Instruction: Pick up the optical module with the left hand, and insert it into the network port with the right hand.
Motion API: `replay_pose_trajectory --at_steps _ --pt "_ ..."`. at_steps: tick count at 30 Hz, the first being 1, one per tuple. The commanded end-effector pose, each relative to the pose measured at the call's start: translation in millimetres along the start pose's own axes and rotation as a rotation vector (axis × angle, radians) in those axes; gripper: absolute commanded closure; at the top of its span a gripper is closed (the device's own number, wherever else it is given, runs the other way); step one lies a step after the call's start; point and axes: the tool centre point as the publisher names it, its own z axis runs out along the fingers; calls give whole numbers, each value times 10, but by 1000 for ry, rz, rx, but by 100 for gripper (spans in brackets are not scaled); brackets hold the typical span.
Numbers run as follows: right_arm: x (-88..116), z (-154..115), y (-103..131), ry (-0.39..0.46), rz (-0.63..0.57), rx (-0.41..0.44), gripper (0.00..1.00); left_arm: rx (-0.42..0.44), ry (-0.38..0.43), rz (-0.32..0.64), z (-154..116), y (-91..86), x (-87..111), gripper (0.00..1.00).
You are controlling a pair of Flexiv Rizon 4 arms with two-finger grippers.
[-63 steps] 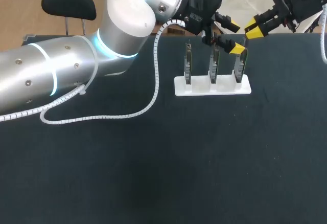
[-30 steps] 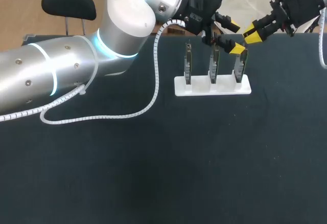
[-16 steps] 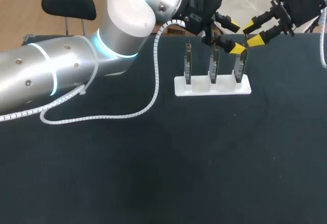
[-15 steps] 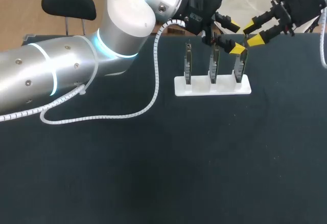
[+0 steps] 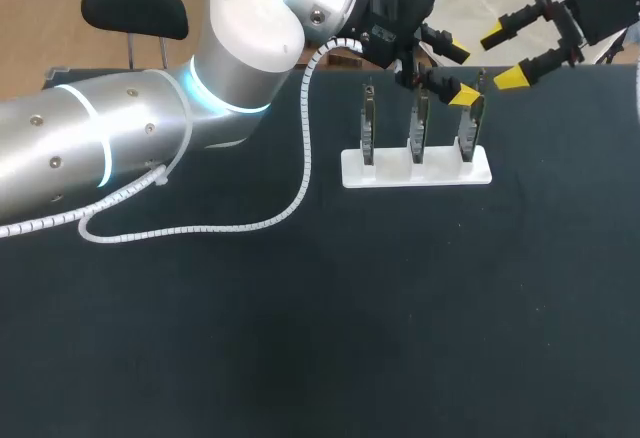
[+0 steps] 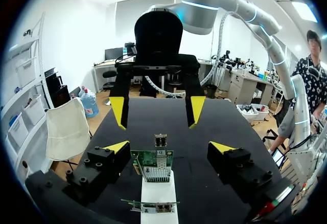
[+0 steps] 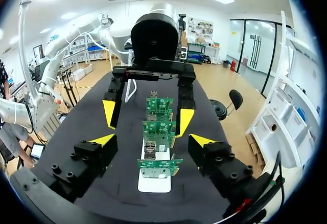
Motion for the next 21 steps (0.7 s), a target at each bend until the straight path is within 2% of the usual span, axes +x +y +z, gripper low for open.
replay_pose_trajectory --at_steps 1,2,3,5,6,9,10,11,14,15,16,21 --pt "-7 -100 63 -3 5 33 14 -4 -1 1 -3 -15 6 0" --pt "-5 -128 59 -4 6 36 13 -4 -1 1 -3 -15 6 0" --pt "-4 -155 59 -13 15 40 16 -4 -1 1 -3 -15 6 0" --pt "1 -198 50 -13 21 55 12 -4 -1 1 -3 -15 6 0" --pt "8 -230 45 -11 22 63 7 -4 -1 1 -3 -15 6 0" --pt "17 -305 36 -11 25 81 15 -4 -1 1 -3 -15 6 0" --pt "17 -325 34 -16 28 89 21 -4 -1 1 -3 -15 6 0" --pt "14 -342 31 -18 29 94 33 -4 -1 1 -3 -15 6 0" --pt "0 -376 31 -23 24 107 85 -4 -1 1 -3 -15 6 0" --pt "-9 -383 32 -25 22 111 91 -4 -1 1 -3 -15 6 0" --pt "-24 -391 36 -31 19 115 100 -4 -1 1 -3 -15 6 0" --pt "-111 -390 49 -53 2 129 100 -4 -1 1 -3 -15 6 0"
